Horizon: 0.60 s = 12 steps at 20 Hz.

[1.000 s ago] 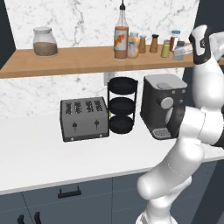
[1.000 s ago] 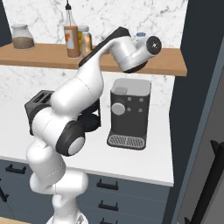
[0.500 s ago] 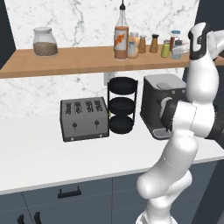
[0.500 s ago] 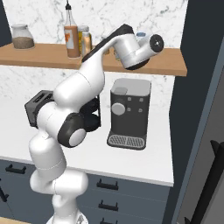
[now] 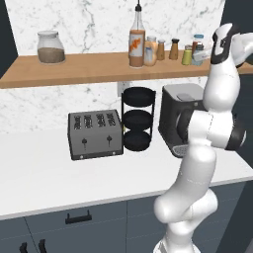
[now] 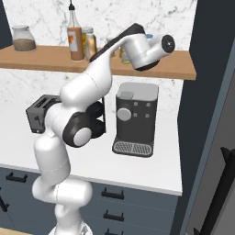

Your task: Put the shaker and condiment bottle from the counter next to their counterparts in the cabinet.

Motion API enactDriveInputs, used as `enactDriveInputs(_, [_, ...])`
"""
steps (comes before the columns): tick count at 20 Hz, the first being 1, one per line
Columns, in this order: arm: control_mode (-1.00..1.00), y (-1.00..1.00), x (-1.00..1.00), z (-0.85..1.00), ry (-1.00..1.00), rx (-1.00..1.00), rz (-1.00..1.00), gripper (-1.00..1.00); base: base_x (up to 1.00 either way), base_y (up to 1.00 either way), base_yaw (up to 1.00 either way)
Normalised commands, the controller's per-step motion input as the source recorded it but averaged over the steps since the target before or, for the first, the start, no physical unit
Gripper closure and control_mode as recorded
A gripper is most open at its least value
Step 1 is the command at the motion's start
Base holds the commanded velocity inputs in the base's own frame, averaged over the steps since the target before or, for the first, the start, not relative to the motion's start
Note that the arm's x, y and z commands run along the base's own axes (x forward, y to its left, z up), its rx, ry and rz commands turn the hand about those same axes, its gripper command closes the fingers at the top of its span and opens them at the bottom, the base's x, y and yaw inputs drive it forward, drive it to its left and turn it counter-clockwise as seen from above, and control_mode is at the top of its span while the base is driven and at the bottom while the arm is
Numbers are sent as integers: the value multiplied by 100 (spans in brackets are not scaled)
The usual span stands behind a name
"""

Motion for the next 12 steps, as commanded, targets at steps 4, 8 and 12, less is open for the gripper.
enactDriveInputs(4, [-100,-1,0,-11,0,0,6,-100,0,0,0])
enactDriveInputs(8, [-100,-3,-5,0,0,0,4,-100,0,0,0])
enactDriveInputs(12, [-100,-7,-36,2,0,1,0,-100,0,0,0])
